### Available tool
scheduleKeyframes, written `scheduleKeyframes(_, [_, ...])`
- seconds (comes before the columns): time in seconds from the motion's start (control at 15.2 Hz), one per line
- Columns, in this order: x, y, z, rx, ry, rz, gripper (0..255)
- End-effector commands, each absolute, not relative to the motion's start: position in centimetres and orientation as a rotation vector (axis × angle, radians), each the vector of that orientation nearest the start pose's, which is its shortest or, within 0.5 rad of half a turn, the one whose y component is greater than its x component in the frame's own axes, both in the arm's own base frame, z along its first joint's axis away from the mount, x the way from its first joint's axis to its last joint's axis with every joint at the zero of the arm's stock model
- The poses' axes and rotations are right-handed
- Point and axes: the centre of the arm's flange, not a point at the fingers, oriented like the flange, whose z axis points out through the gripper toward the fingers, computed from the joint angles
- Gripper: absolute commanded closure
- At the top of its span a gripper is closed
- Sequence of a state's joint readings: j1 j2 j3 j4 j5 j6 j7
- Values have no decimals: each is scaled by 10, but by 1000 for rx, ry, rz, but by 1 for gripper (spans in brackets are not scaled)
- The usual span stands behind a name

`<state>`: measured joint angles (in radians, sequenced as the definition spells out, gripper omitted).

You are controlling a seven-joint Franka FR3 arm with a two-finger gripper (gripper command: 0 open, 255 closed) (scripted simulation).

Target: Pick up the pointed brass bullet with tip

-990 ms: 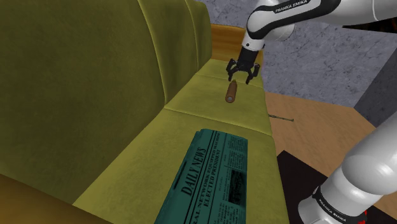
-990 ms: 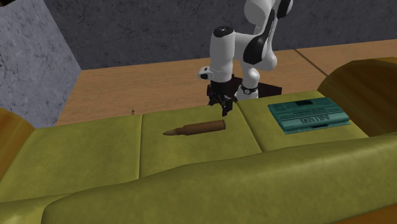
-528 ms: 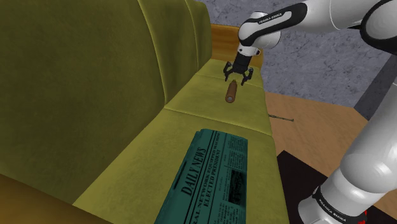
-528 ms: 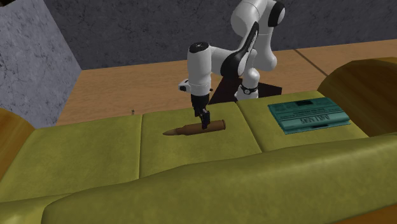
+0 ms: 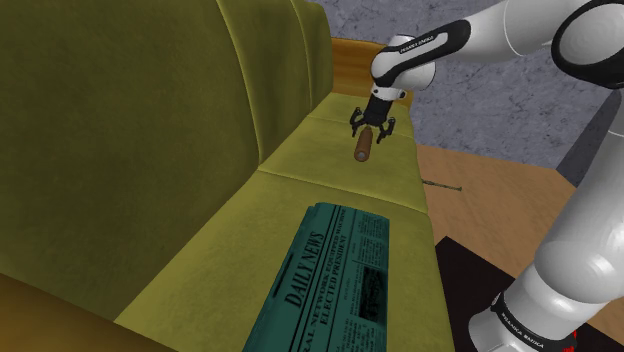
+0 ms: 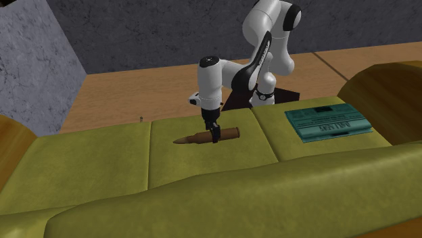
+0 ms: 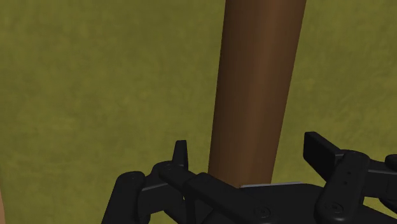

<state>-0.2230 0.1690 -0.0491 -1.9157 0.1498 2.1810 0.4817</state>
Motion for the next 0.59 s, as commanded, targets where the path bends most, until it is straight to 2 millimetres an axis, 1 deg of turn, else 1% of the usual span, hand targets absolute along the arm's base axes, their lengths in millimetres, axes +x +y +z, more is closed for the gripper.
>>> scheduleKeyframes(0.0, [587, -157, 412, -2754, 1218, -127, 0])
scheduleKeyframes(0.07, [587, -158, 413, -2754, 1218, -127, 255])
scheduleKeyframes(0.53, [587, -158, 413, -2754, 1218, -127, 255])
